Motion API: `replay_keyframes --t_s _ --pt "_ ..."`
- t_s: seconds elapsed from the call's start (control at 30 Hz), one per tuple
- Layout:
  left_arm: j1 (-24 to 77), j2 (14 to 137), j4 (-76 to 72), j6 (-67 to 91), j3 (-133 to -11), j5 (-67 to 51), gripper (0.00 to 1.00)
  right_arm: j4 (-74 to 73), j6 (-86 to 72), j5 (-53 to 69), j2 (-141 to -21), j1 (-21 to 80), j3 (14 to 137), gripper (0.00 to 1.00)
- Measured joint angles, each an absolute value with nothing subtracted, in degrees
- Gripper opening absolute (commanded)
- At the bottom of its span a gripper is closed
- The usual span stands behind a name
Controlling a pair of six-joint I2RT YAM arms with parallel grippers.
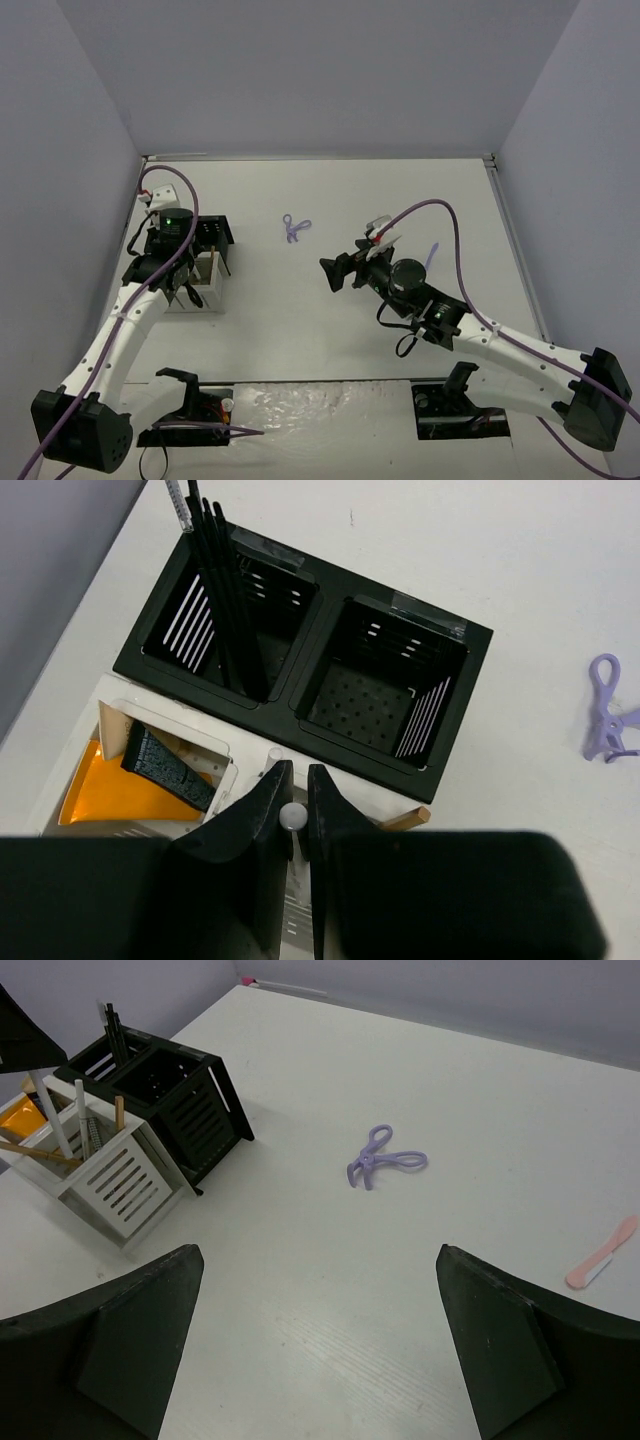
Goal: Organize the makeup
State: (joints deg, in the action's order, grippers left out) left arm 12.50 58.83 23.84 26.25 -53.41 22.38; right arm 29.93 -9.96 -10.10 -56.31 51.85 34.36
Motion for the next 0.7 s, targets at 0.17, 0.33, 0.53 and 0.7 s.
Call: replay_keyframes --t_s 0.17,0.33,0.53,0.7 --pt "11.97 59.11 23.93 27.10 -53.10 22.63 0.55 29.41 -9.97 -10.13 -55.65 51.13 33.64 1.00" --pt "11.97 59.07 25.71 27.44 -53.79 21.90 0.66 29.02 -10.19 -10.09 -55.37 49.88 33.34 1.00" --pt "11.88 61.17 30.93 27.08 -64.74 14.15 0.81 26.21 -12.03 -10.05 -56.95 46.78 34.03 0.97" --pt "11.88 64.76 33.28 25.75 -74.97 5.13 0.93 23.17 -13.89 -8.44 -63.71 44.38 37.58 0.88"
